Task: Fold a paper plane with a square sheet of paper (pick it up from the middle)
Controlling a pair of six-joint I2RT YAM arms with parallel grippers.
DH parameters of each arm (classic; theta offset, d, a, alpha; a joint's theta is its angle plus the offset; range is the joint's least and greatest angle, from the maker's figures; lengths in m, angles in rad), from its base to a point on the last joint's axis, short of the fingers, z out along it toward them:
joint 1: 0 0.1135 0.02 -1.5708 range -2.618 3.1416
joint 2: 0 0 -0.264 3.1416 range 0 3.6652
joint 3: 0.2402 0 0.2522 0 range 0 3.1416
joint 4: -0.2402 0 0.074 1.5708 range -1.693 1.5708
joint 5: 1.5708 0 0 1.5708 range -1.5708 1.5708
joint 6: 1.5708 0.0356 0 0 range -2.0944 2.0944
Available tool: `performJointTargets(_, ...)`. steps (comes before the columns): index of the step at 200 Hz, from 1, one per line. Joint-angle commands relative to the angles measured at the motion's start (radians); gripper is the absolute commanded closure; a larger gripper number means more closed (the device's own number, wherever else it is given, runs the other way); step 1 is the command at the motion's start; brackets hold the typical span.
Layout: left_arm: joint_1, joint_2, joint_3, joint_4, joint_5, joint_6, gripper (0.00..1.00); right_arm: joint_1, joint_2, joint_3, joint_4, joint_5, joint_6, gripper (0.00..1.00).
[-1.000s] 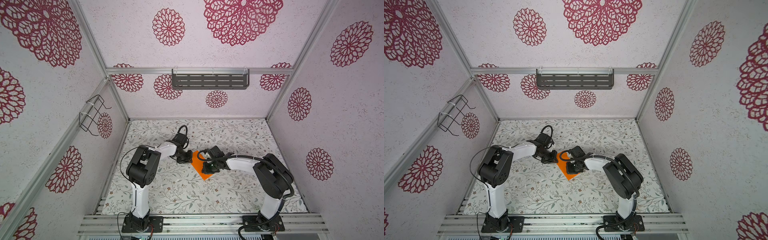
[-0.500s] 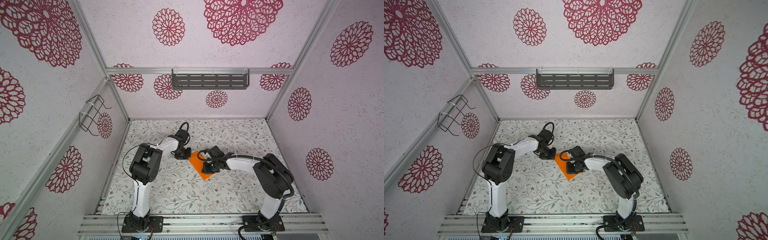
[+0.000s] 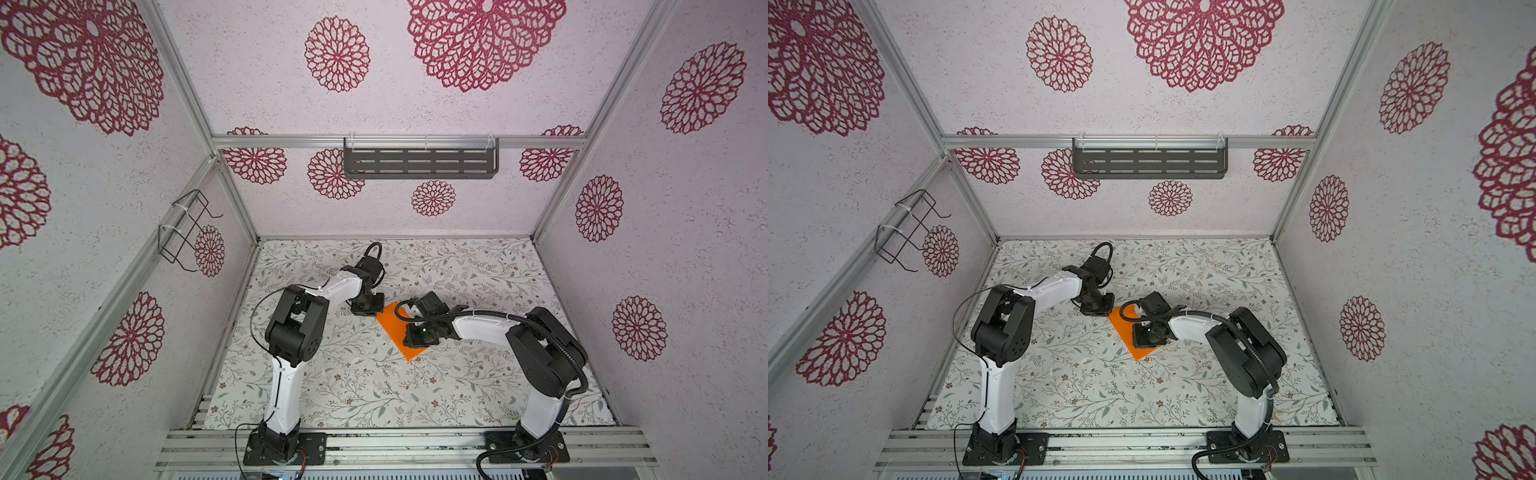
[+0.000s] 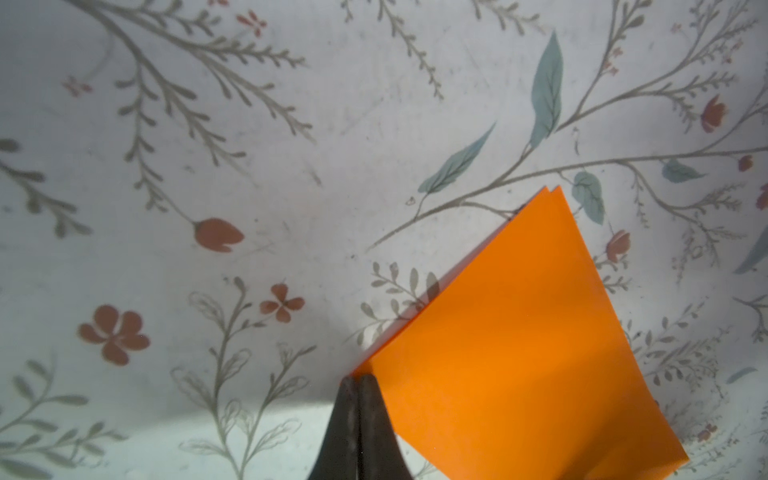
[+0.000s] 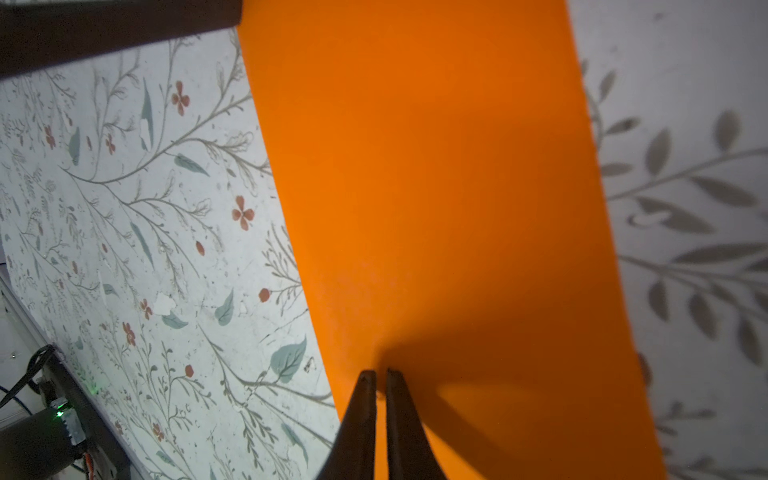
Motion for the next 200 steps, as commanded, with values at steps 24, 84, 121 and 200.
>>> performJointTargets(24,-0.005,0.078,0.088,-0.107,-0.148,0.038,0.95,-0.02,-0.03,-0.042,0.117,-0.008,0.053,0.88)
performJointTargets(84,0.002,-0.038,0.102,-0.054,-0.158,-0.115,0.78,-0.111,-0.186,-0.135,0.216,0.012,0.094,0.7)
performJointTargets(121,0.002,-0.166,-0.089,0.074,-0.074,-0.298,0.66,-0.181,-0.17,-0.147,0.16,0.011,0.083,0.58)
performJointTargets(200,0.001,-0.242,-0.297,0.312,0.178,-0.463,0.54,-0.198,-0.089,-0.12,0.085,-0.067,0.051,0.55)
